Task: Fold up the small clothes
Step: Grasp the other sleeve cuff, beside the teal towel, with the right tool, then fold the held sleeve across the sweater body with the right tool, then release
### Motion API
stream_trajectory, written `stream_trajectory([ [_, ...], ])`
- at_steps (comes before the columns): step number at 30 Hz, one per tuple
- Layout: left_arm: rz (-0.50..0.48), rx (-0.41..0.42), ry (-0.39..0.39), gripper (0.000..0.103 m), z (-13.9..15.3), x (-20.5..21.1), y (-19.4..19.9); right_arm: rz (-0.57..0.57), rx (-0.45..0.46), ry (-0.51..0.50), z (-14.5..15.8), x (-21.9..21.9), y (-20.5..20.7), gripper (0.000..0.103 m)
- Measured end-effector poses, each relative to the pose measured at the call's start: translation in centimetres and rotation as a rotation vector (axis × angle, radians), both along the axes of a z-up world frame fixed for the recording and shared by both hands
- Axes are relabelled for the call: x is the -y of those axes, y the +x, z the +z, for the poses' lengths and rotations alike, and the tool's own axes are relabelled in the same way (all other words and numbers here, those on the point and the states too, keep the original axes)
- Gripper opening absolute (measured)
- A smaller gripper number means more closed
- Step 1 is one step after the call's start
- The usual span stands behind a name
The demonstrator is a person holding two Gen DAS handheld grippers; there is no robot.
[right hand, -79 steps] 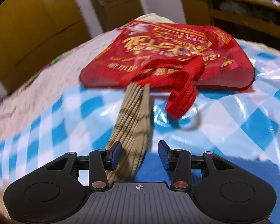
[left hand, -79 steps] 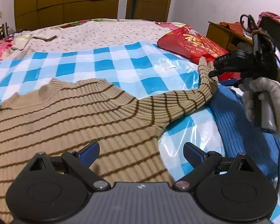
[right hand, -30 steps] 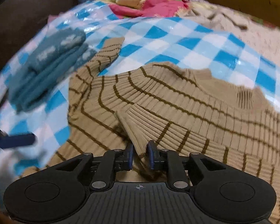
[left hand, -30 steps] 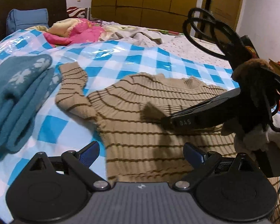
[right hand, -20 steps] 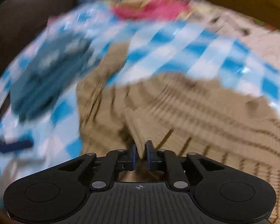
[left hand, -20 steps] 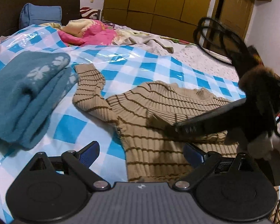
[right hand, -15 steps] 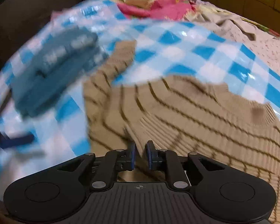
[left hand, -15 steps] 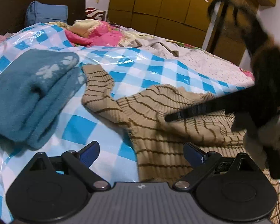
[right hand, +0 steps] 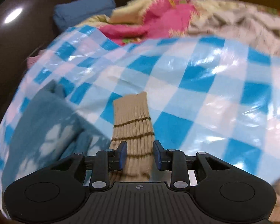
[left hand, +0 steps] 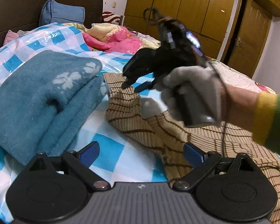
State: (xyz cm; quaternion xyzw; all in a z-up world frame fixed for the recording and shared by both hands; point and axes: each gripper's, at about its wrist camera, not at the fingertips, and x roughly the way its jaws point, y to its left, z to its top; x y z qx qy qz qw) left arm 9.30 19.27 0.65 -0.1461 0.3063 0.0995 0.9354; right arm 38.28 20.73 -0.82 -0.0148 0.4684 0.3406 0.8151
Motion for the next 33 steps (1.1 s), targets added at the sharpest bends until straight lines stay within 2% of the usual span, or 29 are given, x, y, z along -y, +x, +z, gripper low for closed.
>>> stream_trajectory([
  [3, 0.006, -0.003, 0.003, 0.103, -0.2, -0.3, 0.2, -0.014, 0.017, -0.027, -0.9, -1.1, 0.3, 0.030],
  [5, 0.008, -0.006, 0.005, 0.103, -0.3, -0.3, 0.2, -0.018, 0.023, -0.020, -0.5, -1.0, 0.1, 0.018],
  [6, 0.007, -0.008, 0.005, 0.103, -0.3, -0.2, 0.1, -0.019, 0.020, -0.010, -0.1, -0.7, 0.1, 0.007],
  [8, 0.001, -0.010, 0.010, 0.103, -0.2, 0.0, -0.1, -0.016, 0.010, 0.041, 1.3, 0.5, -0.2, 0.001],
  [14, -0.025, 0.018, 0.030, 0.103, 1.1, 1.5, -0.5, -0.059, 0.057, 0.235, 8.0, 6.9, -1.7, 0.000],
  [15, -0.030, 0.022, 0.029, 0.103, 1.3, 1.8, -0.4, -0.064, 0.071, 0.241, 8.7, 7.7, -1.7, 0.000],
  [17, -0.036, 0.026, 0.017, 0.103, 1.4, 2.1, -0.2, -0.040, 0.089, 0.199, 9.3, 7.9, -1.5, 0.010],
  [20, -0.037, 0.029, 0.012, 0.103, 1.3, 2.2, -0.1, -0.006, 0.035, 0.136, 7.7, 5.8, -0.6, 0.012],
  [25, -0.013, 0.014, 0.019, 0.103, 0.3, 1.3, 0.4, 0.037, 0.019, 0.037, 2.8, 0.4, 1.2, 0.030],
  [28, -0.007, 0.009, -0.002, 0.103, -0.3, 0.4, 0.7, 0.039, -0.008, -0.022, 0.0, -1.8, 2.1, 0.032],
  [30, -0.002, 0.007, -0.003, 0.103, -0.6, 0.0, 0.9, 0.039, -0.028, -0.018, -1.0, -2.6, 2.2, 0.033],
  [31, 0.001, 0.005, -0.003, 0.103, -0.7, -0.1, 1.0, 0.042, -0.013, -0.015, -1.0, -2.9, 1.9, 0.032],
  [32, 0.002, 0.002, -0.002, 0.103, -0.8, -0.2, 1.0, 0.031, 0.000, -0.024, -0.9, -3.1, 1.7, 0.028],
  [33, 0.005, -0.002, 0.000, 0.103, -0.8, -0.2, 1.0, 0.028, -0.002, -0.025, -0.8, -3.0, 1.6, 0.014],
])
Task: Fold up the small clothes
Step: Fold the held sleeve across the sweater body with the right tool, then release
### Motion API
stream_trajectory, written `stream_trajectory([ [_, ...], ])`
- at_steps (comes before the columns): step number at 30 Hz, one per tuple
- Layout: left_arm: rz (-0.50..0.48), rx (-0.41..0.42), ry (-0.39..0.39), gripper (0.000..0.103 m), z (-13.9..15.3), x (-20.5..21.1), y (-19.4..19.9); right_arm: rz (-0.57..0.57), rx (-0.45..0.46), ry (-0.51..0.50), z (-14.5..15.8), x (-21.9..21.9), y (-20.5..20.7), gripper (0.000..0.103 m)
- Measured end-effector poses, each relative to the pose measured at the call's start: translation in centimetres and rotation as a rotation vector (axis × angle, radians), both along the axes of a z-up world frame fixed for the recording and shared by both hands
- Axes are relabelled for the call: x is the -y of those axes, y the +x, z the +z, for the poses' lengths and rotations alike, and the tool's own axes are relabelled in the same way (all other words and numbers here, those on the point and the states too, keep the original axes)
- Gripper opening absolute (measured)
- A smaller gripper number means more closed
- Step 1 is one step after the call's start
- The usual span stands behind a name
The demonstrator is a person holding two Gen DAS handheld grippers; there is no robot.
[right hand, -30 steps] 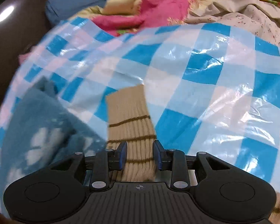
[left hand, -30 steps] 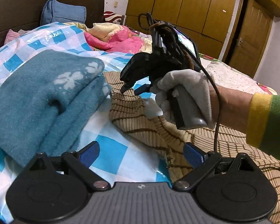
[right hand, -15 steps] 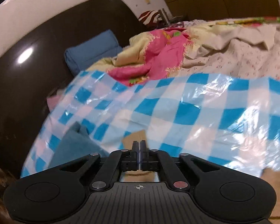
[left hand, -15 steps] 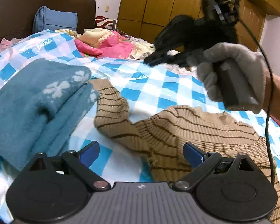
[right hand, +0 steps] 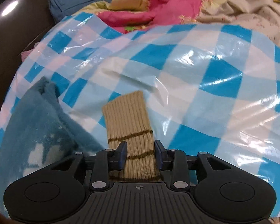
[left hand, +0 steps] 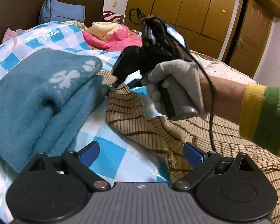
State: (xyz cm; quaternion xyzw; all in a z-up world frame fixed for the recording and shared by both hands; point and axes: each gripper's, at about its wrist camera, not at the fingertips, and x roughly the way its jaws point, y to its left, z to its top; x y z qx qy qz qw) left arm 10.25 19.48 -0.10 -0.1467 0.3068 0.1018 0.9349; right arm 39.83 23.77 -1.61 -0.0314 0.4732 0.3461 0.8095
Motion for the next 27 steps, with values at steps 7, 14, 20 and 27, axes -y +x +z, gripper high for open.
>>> stream_trajectory([
  [7, -0.017, 0.024, 0.035, 0.103, 1.6, 1.3, -0.7, -0.049, 0.026, 0.179, 6.7, 6.4, -2.5, 0.008],
  [14, -0.110, 0.100, 0.078, 0.103, 4.2, 5.1, -0.5, -0.263, 0.083, 0.380, 14.4, 22.8, -7.1, 0.008],
  [20, -0.225, 0.065, 0.130, 0.103, 3.0, 9.8, 2.1, -0.498, 0.097, 0.295, 11.4, 34.1, -10.2, 0.009],
  [27, -0.281, -0.104, 0.265, 0.103, -0.8, 12.1, 4.9, -0.689, -0.056, 0.213, 2.0, 39.4, -11.0, 0.012],
])
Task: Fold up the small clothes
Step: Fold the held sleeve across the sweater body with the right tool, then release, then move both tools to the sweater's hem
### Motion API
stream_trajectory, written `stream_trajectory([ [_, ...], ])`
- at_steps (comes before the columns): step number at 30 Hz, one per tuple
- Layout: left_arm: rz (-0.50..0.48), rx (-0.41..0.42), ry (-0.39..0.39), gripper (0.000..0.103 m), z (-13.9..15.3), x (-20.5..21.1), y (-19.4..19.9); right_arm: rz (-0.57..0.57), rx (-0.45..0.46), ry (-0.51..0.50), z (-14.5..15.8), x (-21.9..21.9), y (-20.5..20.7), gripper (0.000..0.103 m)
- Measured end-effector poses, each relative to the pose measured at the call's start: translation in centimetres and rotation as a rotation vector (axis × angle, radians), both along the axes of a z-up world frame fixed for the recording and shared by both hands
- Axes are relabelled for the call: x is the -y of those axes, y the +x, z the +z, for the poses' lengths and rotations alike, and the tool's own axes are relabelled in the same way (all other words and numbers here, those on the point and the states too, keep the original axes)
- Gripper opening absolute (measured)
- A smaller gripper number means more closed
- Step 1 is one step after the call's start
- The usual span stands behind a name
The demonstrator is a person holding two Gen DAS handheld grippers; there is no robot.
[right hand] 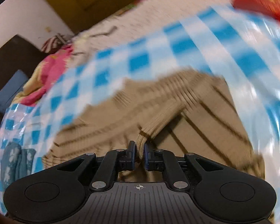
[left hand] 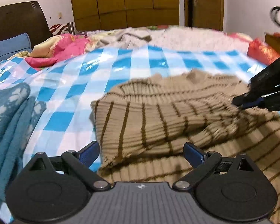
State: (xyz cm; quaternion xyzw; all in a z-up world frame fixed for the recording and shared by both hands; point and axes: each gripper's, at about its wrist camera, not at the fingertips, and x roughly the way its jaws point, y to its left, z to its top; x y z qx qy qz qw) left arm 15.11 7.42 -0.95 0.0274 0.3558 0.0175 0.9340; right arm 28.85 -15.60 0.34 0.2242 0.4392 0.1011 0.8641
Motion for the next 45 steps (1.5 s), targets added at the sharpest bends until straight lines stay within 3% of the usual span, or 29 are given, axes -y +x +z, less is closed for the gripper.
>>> stream_trajectory([
  [5, 0.031, -0.001, -0.002, 0.103, 0.2, -0.4, 0.3, -0.040, 0.064, 0.051, 0.5, 1.3, 0.2, 0.015],
  [11, 0.065, 0.006, 0.020, 0.103, 0.3, -0.1, 1.0, -0.065, 0.038, 0.078, -0.6, 3.0, 1.0, 0.015],
  [15, 0.115, 0.012, 0.023, 0.103, 0.5, -0.8, 1.0, -0.081, 0.077, 0.118, 0.8, 4.0, -0.2, 0.003],
  [20, 0.152, -0.007, 0.003, 0.103, 0.1, -1.5, 1.0, -0.079, 0.130, 0.122, 2.3, 5.3, -2.1, 0.001],
  [22, 0.149, -0.004, 0.004, 0.103, 0.1, -1.4, 0.7, -0.070, 0.095, 0.122, 1.5, 5.4, -1.8, 0.011],
  [26, 0.114, 0.031, 0.023, 0.103, 0.7, -0.9, 0.0, -0.088, 0.046, 0.197, -0.2, 5.7, -1.0, 0.014],
  [29, 0.072, 0.047, 0.050, 0.103, 0.7, -0.1, 0.0, -0.099, 0.026, 0.206, -1.0, 5.2, 0.5, 0.025],
  [33, 0.024, 0.052, 0.056, 0.103, 0.6, 0.6, 0.2, -0.107, -0.004, 0.215, -2.0, 4.4, 2.0, 0.025],
  [34, 0.016, 0.053, 0.060, 0.103, 0.5, 0.7, 0.3, -0.106, -0.005, 0.217, -2.0, 4.3, 2.1, 0.025],
  [36, 0.003, 0.044, 0.066, 0.101, 0.2, 0.8, 0.5, -0.108, 0.001, 0.217, -1.6, 4.2, 2.0, 0.009],
  [37, 0.002, 0.039, 0.063, 0.096, 0.2, 0.8, 0.5, -0.106, 0.009, 0.229, -1.2, 4.3, 1.6, 0.006],
  [42, 0.033, 0.050, 0.021, 0.095, 0.4, -0.2, 0.1, -0.094, 0.105, 0.211, 1.6, 5.5, -1.3, 0.003],
  [45, 0.070, -0.014, 0.011, 0.093, -0.5, -0.5, 0.9, -0.115, 0.061, 0.117, 0.4, 5.7, -1.2, 0.003],
])
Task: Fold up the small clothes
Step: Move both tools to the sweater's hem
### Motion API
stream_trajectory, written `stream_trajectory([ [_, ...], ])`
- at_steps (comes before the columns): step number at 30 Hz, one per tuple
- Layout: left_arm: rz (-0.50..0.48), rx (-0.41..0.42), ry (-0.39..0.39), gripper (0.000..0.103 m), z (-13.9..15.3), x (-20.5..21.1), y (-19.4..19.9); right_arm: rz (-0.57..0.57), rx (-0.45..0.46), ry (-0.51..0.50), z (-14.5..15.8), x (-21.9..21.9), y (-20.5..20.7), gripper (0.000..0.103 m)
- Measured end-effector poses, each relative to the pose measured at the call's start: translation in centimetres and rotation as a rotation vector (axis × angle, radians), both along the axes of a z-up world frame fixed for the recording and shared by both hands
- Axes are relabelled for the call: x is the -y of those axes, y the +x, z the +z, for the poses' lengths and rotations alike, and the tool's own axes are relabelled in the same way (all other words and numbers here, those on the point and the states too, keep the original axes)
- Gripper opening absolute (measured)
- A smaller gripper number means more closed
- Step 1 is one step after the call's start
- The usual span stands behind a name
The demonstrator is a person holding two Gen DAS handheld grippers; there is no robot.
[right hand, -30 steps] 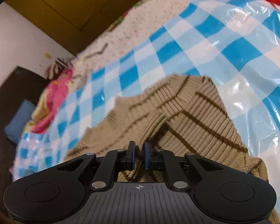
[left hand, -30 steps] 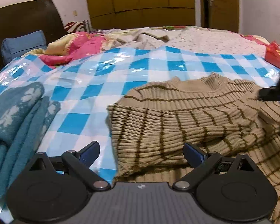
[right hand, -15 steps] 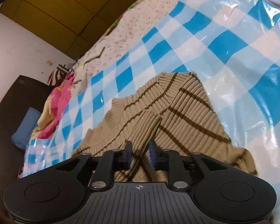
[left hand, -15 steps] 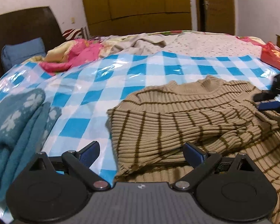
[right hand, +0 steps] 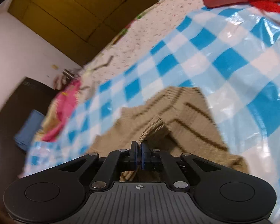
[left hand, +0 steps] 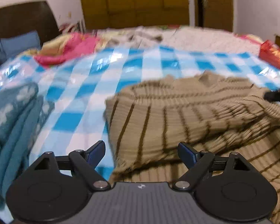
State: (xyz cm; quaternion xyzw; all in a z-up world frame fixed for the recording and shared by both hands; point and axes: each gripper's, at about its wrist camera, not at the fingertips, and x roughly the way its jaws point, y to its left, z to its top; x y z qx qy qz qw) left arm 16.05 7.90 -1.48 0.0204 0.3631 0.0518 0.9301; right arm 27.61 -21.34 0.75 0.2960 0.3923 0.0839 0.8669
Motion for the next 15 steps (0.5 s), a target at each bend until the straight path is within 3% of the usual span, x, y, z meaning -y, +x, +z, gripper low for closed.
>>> stream_trajectory([
  [3, 0.010, -0.058, 0.009, 0.092, -0.9, -0.3, 0.2, 0.017, -0.083, -0.034, -1.6, -0.1, 0.5, 0.010],
  [9, 0.037, -0.099, 0.065, 0.093, -1.4, -0.8, -1.2, 0.054, -0.001, -0.080, 1.3, 0.6, -2.5, 0.013],
  [15, 0.011, -0.115, 0.101, 0.093, -0.3, -1.1, -4.9, 0.156, -0.029, -0.169, 2.6, 2.1, -9.1, 0.013],
])
